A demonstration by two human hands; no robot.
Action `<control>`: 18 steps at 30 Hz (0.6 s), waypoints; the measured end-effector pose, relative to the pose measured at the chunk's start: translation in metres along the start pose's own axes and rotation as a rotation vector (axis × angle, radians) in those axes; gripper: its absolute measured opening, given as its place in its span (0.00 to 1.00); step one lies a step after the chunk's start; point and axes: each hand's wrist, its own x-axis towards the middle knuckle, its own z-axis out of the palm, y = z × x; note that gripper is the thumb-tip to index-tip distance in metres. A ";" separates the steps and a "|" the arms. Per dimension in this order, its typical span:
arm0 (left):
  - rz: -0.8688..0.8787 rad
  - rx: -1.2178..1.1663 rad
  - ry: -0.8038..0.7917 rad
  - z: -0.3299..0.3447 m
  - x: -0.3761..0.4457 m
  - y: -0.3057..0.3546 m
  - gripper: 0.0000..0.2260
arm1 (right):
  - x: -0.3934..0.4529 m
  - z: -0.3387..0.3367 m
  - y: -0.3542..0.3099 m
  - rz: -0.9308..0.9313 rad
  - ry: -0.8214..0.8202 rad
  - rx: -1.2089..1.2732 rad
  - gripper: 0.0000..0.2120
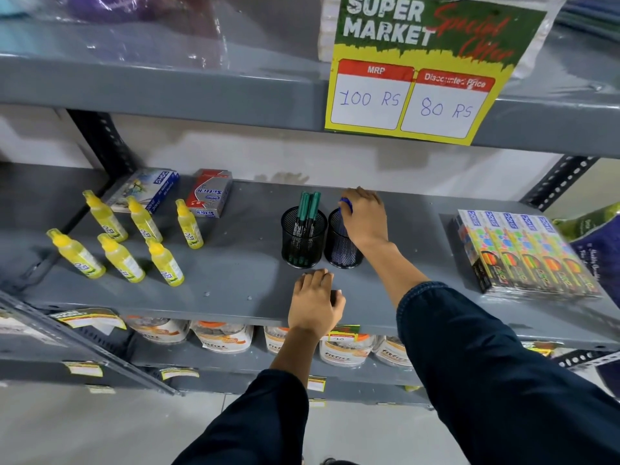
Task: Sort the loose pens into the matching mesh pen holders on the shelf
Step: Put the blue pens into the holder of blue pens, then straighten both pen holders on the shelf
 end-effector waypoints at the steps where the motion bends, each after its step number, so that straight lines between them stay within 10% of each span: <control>1: 0.005 0.005 -0.003 -0.001 0.000 0.001 0.19 | 0.000 0.001 0.001 -0.003 -0.007 -0.009 0.10; 10: 0.048 -0.033 -0.016 -0.012 0.001 0.003 0.18 | -0.017 0.004 0.005 0.048 -0.151 -0.170 0.22; 18: 0.083 -0.094 0.367 -0.077 0.040 0.001 0.16 | -0.034 -0.005 0.000 0.195 0.010 0.076 0.28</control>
